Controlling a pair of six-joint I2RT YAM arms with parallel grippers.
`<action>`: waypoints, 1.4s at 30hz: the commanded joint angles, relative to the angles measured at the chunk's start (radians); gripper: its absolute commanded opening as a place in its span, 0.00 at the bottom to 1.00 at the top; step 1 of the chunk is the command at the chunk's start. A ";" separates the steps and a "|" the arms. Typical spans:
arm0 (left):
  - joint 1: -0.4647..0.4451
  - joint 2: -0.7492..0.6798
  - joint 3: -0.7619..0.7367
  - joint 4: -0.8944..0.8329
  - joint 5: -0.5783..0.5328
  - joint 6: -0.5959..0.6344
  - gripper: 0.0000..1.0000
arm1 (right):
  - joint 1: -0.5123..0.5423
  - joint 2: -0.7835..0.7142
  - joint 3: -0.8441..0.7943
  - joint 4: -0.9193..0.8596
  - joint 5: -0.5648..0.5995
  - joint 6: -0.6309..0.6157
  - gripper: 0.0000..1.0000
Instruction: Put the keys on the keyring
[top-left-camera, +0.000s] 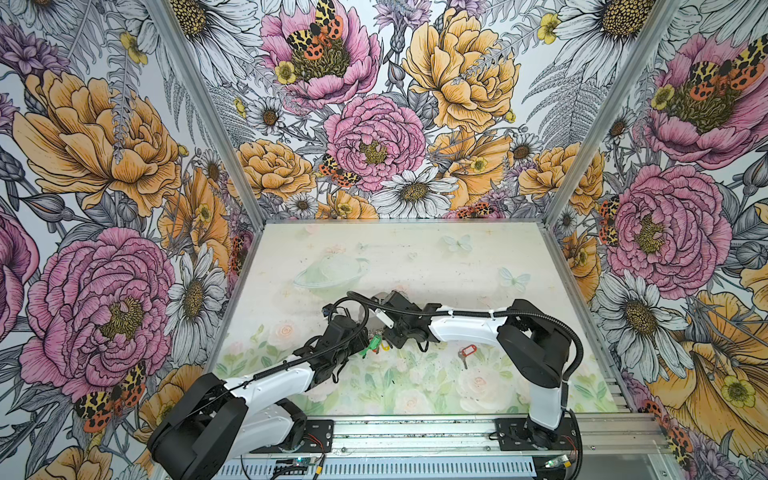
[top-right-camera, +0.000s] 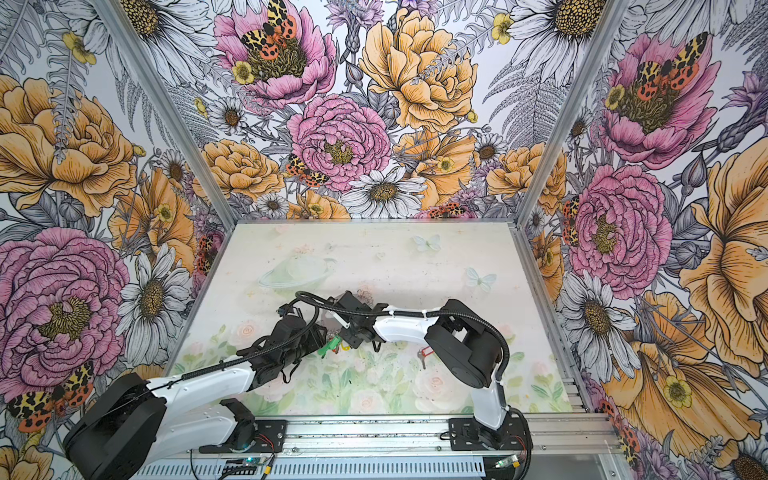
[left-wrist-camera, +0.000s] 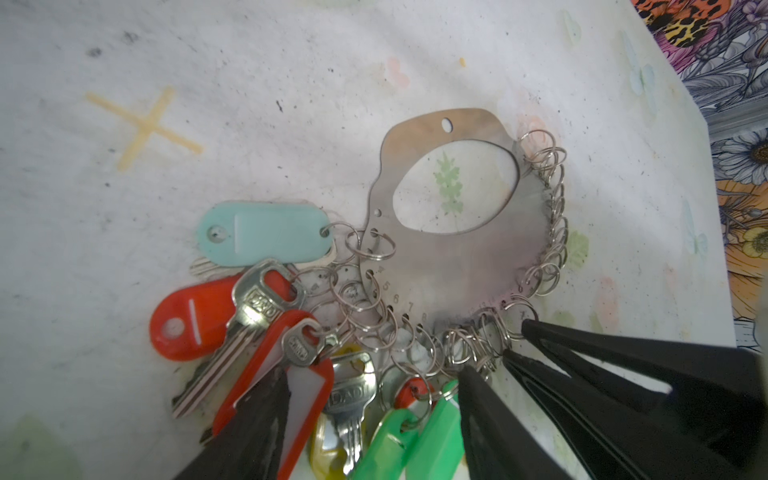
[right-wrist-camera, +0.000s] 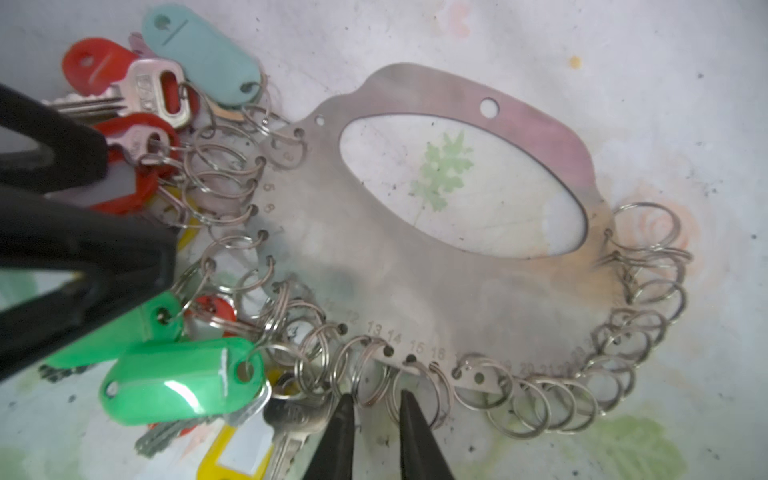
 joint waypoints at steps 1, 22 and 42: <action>0.015 0.017 -0.054 -0.150 0.003 -0.010 0.66 | 0.005 0.023 0.041 0.012 0.055 0.002 0.23; 0.014 0.002 -0.057 -0.157 -0.001 -0.012 0.66 | -0.026 -0.110 -0.052 0.077 -0.035 0.022 0.25; 0.033 -0.040 -0.077 -0.151 0.011 -0.009 0.66 | 0.014 -0.184 -0.342 0.492 -0.148 -0.256 0.24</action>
